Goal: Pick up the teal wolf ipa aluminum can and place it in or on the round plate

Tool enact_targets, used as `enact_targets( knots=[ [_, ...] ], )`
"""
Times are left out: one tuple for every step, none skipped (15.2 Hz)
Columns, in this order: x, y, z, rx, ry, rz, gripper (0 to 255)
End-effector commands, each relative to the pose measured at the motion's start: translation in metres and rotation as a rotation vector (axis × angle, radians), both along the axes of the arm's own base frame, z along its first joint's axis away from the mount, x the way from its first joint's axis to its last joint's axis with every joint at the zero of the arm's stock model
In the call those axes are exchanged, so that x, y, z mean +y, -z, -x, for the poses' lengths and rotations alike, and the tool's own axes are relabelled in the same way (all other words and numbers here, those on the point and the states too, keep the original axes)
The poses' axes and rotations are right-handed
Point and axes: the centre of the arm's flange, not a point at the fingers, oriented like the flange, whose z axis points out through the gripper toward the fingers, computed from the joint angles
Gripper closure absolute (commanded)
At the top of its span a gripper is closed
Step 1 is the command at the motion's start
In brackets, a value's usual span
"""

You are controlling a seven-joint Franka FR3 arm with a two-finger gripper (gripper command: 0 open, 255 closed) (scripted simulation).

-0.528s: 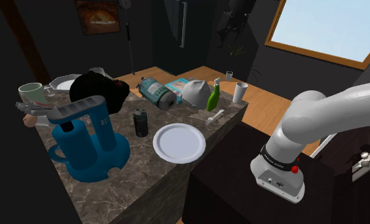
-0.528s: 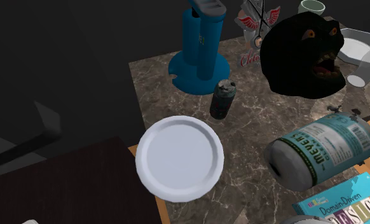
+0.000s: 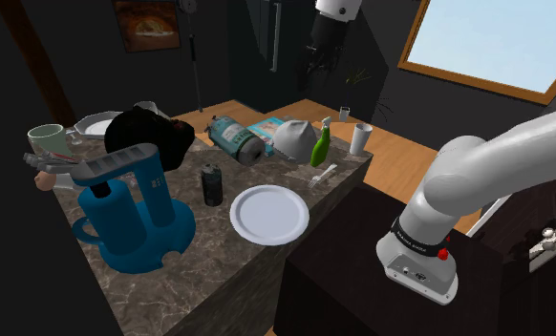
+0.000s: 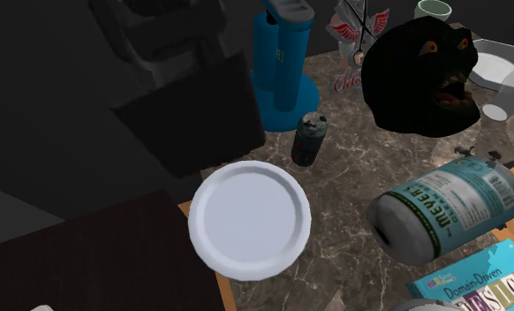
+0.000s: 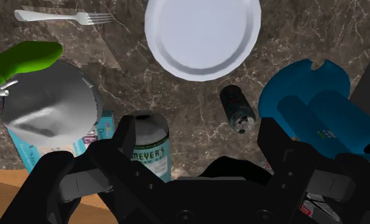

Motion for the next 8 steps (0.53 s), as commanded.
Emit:
enact_targets(
  knots=[
    [0.015,0.016,-0.014,0.006,0.008,-0.001,0],
    [0.02,0.025,-0.022,0.01,0.012,-0.002,0],
    [0.026,0.035,-0.03,0.014,0.016,-0.002,0],
    [0.032,0.044,-0.038,0.018,0.019,-0.002,0],
    [0.038,0.053,-0.046,0.022,0.023,-0.003,0],
    [0.043,0.062,-0.053,0.026,0.027,-0.003,0],
    [0.049,0.072,-0.061,0.03,0.031,-0.003,0],
    [0.055,0.081,-0.069,0.034,0.035,-0.004,0]
  ],
)
